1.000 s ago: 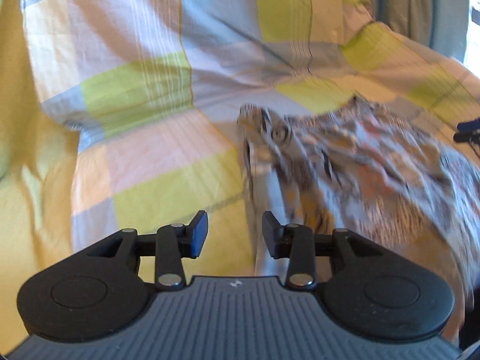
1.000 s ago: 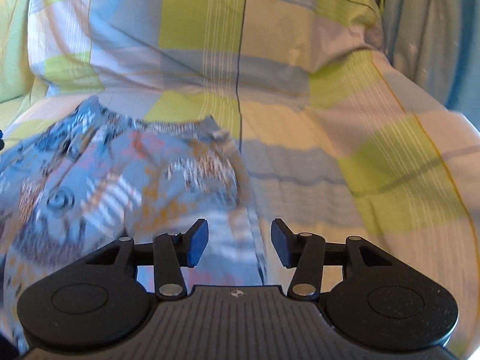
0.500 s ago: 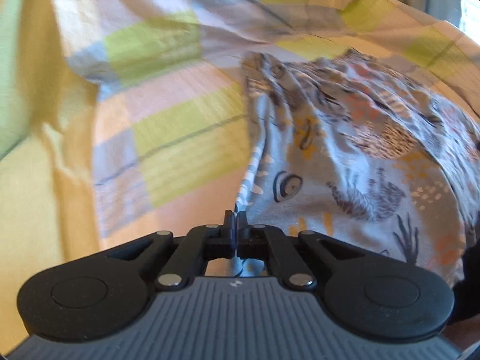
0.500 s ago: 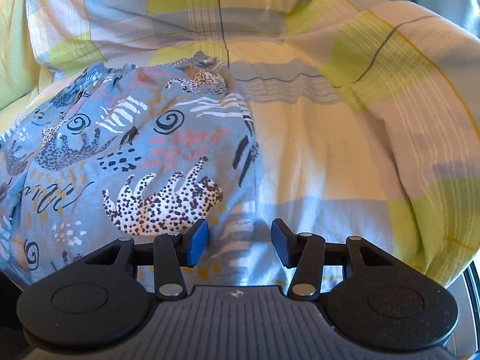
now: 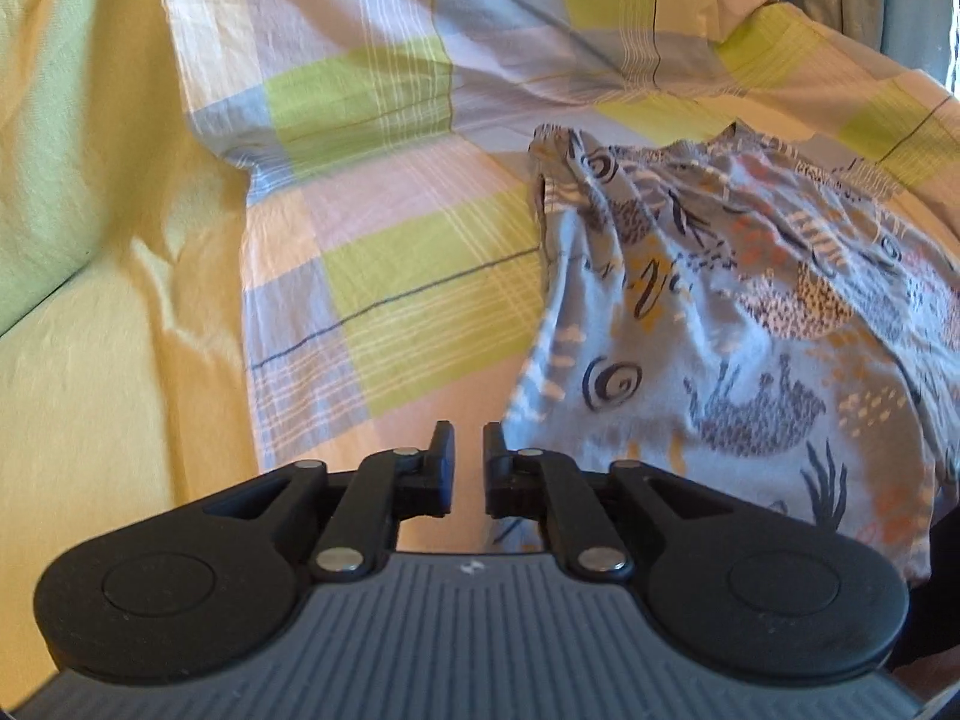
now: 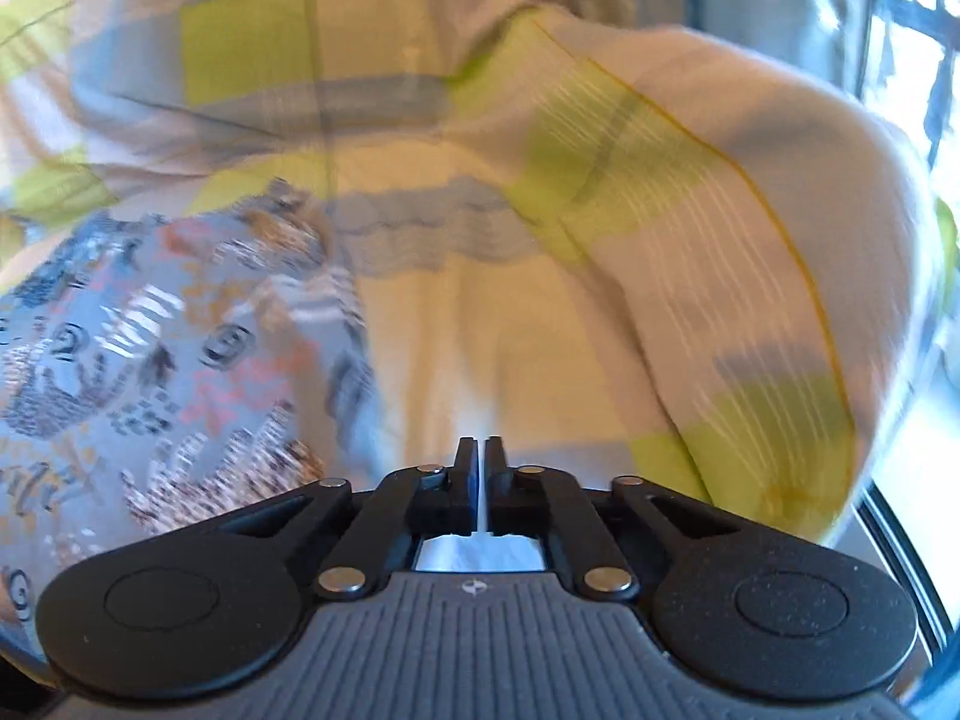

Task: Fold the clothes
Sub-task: 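Lay the garment flat on the sofa and open both grippers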

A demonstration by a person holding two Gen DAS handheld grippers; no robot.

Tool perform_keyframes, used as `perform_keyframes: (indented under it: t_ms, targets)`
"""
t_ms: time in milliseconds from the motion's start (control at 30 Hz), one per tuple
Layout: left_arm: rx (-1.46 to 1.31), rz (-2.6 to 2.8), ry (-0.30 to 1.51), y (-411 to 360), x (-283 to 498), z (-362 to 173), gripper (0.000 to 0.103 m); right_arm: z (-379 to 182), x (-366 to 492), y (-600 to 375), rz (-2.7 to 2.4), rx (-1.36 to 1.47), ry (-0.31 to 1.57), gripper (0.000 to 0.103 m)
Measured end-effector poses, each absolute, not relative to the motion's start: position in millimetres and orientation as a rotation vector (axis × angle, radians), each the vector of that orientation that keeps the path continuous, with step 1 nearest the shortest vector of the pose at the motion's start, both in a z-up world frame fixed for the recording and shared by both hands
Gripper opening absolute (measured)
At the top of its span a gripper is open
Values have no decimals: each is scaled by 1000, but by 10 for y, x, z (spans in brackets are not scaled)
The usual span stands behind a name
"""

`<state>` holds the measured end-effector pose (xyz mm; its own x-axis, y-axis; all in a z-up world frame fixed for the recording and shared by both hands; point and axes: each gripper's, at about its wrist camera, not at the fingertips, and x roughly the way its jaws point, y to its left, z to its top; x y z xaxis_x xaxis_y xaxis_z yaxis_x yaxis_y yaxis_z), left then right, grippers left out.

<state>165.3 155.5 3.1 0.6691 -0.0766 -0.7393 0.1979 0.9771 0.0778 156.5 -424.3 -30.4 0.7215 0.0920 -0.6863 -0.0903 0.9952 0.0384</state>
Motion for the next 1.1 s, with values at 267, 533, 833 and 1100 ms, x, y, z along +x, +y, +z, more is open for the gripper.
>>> perform_keyframes:
  t_ms: [267, 533, 833, 1100]
  targets:
    - [154, -227, 761, 1205, 2425, 100, 22, -177, 2362, -3699, 288, -12, 724, 28]
    - [174, -258, 693, 826, 3467, -8, 51, -250, 3404, -3118, 420, -73, 716, 45]
    - [202, -322, 764, 649, 3987, -360, 17, -587, 4185, -2746, 433, -179, 767, 38]
    - [182, -232, 692, 714, 4158, -251, 2, -470, 4487, -2805, 385, -207, 680, 4]
